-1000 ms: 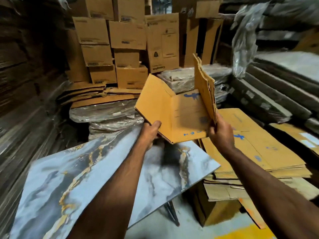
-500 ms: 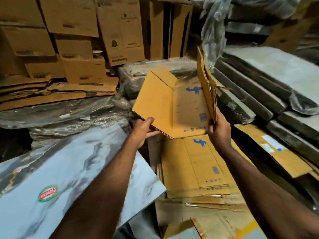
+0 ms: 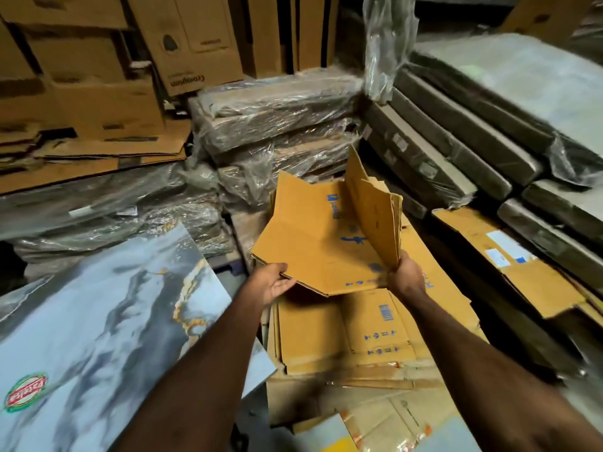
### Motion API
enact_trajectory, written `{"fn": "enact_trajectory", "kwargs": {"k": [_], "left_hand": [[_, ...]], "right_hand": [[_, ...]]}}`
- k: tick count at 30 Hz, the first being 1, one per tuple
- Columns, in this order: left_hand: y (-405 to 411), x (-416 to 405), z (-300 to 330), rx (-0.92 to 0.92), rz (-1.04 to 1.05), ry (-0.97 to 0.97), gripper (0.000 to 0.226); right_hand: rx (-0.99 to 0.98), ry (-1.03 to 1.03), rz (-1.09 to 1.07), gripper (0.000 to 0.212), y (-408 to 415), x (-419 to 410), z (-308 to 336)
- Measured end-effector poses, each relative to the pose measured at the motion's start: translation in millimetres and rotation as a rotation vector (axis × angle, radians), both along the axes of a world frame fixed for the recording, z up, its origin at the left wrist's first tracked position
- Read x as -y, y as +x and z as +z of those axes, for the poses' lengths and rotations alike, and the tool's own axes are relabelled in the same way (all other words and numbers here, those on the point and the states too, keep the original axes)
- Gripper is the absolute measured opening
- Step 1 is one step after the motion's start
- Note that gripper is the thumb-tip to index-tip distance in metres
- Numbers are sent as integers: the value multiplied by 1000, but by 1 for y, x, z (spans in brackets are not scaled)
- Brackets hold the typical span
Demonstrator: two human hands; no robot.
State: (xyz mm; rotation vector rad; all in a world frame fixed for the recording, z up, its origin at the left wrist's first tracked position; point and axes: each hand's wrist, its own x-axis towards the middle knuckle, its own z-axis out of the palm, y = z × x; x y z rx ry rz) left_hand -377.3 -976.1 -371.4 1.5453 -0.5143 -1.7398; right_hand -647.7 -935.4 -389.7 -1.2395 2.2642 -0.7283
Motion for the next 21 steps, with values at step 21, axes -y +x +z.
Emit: {"fn": "enact_trajectory", "kwargs": {"k": [21], "left_hand": [[-33, -50, -82, -70, -122, 430, 35]], "right_hand": [[472, 297, -427, 33, -21, -19, -70]]}}
